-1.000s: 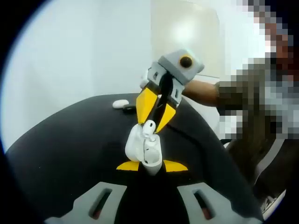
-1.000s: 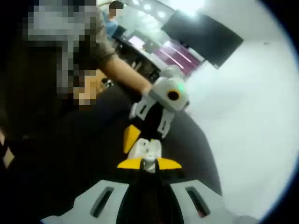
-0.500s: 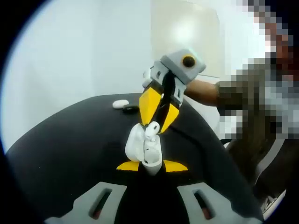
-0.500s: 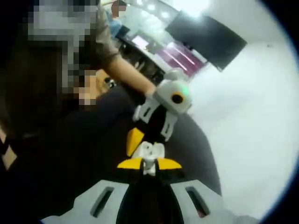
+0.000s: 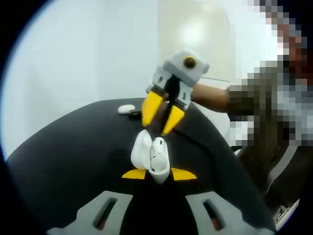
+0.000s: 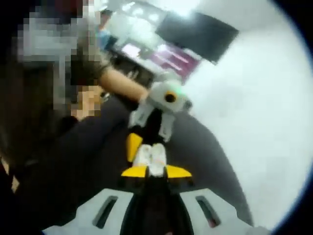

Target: Pick up three earphones and place each one into its charging case using tactile feedback, ensure that each earphone is properly inserted and securely positioned inside the case.

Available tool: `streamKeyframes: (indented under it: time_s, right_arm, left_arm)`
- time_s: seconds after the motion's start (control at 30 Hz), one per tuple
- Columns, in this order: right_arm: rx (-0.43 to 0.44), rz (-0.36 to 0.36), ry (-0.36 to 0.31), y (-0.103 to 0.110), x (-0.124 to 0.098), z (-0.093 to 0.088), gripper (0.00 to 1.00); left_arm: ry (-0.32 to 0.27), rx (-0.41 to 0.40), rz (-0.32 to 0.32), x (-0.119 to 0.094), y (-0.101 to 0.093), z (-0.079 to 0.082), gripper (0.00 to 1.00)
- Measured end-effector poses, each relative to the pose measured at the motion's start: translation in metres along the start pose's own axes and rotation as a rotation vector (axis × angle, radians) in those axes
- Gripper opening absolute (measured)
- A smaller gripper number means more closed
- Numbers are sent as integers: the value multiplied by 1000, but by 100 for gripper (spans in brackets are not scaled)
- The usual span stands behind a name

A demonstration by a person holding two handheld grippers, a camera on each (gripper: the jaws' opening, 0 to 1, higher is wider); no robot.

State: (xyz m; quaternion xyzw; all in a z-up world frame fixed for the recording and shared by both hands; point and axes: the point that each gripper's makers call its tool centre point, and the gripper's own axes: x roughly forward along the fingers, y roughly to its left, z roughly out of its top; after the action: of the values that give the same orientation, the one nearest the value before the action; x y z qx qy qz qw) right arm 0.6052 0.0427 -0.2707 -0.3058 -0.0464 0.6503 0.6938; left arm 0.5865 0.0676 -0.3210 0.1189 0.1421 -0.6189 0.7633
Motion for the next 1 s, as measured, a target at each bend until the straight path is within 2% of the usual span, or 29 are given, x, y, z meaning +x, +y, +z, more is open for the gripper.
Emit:
streamKeyframes:
  time_s: [0.1,0.13,0.17,0.2,0.23,0.3,0.37,0.5,0.63,0.7,0.8,0.87,0.93,1.0]
  right_arm:
    - [162,-97,-49,-22,-8,-6,16]
    - [246,-125,-32,-28,-11,-16,16]
    - [326,-99,-4,-23,-12,-24,16]
    - [434,-43,16,-13,-11,-33,17]
    - [476,0,22,-4,-9,-36,20]
    - [478,71,12,14,-4,-38,25]
    - [476,87,9,22,4,-36,25]
    - [577,188,-34,40,23,-21,26]
    - [623,203,-52,34,37,-20,24]
    - [683,225,-75,36,39,-17,18]
    - [677,214,-79,37,35,-21,18]
    - [655,205,-89,39,34,-20,17]
    - [630,202,-92,41,34,-19,17]
    - [624,201,-94,40,33,-20,17]
  left_arm:
    - [0,-1,0,0,0,0,14]
    - [0,-2,-1,0,0,0,14]
    - [-1,-3,-2,0,0,0,14]
    - [-1,-3,-2,0,0,0,14]
    - [-2,-3,-3,0,0,0,14]
    - [-3,-2,-4,0,0,0,14]
    - [-4,-2,-4,0,0,0,14]
    - [-6,1,-4,-1,0,0,14]
    - [-7,5,-1,-1,0,0,14]
    - [-9,6,-2,-1,0,0,15]
    - [-11,13,4,-3,2,-1,16]
    - [-20,48,11,-4,3,0,18]
    - [-21,59,20,-6,5,1,24]
    - [-19,47,30,-8,9,1,33]
